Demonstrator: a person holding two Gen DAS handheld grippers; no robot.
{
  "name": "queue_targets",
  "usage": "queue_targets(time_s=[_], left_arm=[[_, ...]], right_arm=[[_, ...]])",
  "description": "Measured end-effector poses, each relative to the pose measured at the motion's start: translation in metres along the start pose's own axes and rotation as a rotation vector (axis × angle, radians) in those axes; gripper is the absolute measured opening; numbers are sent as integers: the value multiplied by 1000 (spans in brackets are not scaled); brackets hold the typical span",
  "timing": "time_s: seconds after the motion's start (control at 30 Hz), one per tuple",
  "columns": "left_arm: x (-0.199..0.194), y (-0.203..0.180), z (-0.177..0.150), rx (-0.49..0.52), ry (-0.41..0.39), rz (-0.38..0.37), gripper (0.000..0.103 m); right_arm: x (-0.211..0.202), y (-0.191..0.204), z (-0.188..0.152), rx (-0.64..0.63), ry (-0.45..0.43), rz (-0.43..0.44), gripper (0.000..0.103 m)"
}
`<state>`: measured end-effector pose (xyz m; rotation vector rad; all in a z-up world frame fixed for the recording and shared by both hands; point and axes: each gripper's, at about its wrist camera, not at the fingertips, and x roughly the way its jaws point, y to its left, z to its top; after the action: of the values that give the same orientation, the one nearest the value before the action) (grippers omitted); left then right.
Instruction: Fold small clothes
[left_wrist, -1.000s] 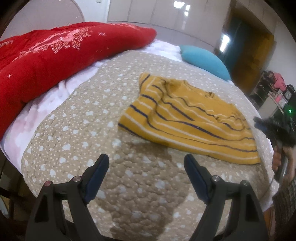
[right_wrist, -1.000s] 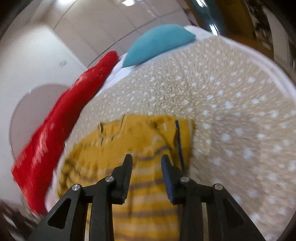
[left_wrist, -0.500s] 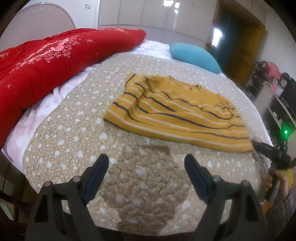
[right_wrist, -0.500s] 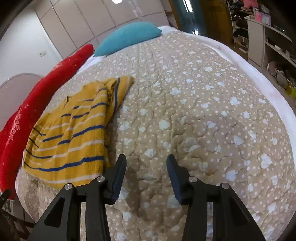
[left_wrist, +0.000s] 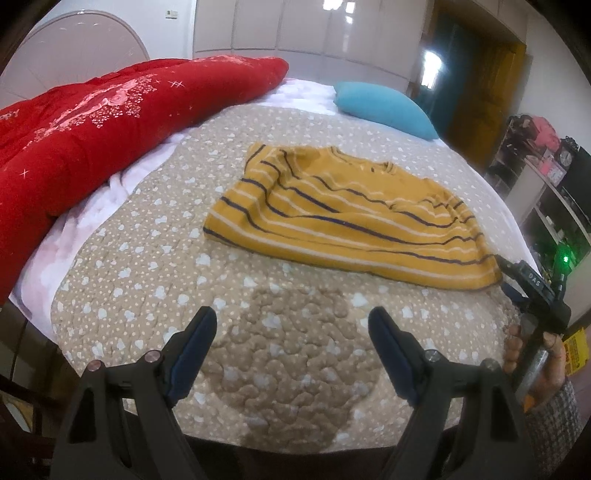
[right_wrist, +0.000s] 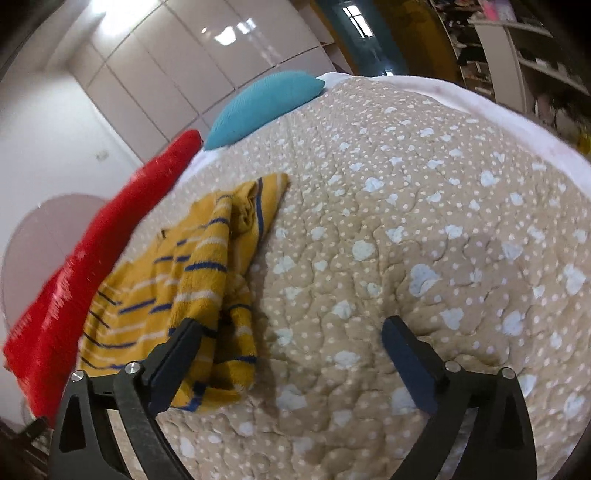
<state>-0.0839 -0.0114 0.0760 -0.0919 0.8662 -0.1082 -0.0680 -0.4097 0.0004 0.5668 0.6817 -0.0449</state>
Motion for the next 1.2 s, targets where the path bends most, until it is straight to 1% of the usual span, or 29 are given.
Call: queue_targets(time_s=[0.13, 0.23, 0.33, 0.4, 0.5, 0.6, 0.67, 0.73, 0.77, 0.83, 0.93, 1.03, 1.07, 1.13, 1.2], left_arm=[[4, 3, -2, -19, 15, -2, 84], [11, 4, -3, -26, 29, -4, 84], [21, 9, -3, -40, 45, -12, 84], [27, 12, -2, -52, 54, -12, 84], [37, 20, 2, -79, 66, -13, 84], [46, 25, 4, -95, 72, -12, 84], [52, 28, 5, -100, 75, -12, 84], [55, 31, 7, -102, 75, -4, 84], [56, 32, 7, -104, 74, -1, 84], [58, 36, 8, -108, 68, 2, 84], [59, 45, 10, -123, 63, 13, 84], [59, 55, 11, -135, 63, 27, 84], [59, 59, 12, -138, 60, 33, 84], [59, 66, 13, -144, 51, 43, 84], [61, 72, 13, -150, 43, 59, 84]], right_arm=[[-3, -5, -1, 7, -15, 50, 101], [-4, -3, -4, -22, -20, 54, 101], [-7, -6, -4, 17, -58, 79, 101], [-7, -8, -5, 17, -58, 91, 101], [-9, -5, -7, -1, -74, 70, 101], [-12, -2, -10, 13, -101, 33, 101], [-12, -2, -11, 7, -99, 24, 101], [-6, 3, -9, -37, -39, -7, 101], [-2, 10, -8, -82, 1, -41, 101], [0, 15, -8, -104, 17, -71, 101], [0, 16, -7, -96, 23, -92, 101], [-9, 13, -1, -45, 66, -90, 102], [-17, 13, 2, -29, 68, -82, 102], [-35, 18, 8, -24, 52, -70, 102], [-58, 36, 15, -80, 7, -74, 101]])
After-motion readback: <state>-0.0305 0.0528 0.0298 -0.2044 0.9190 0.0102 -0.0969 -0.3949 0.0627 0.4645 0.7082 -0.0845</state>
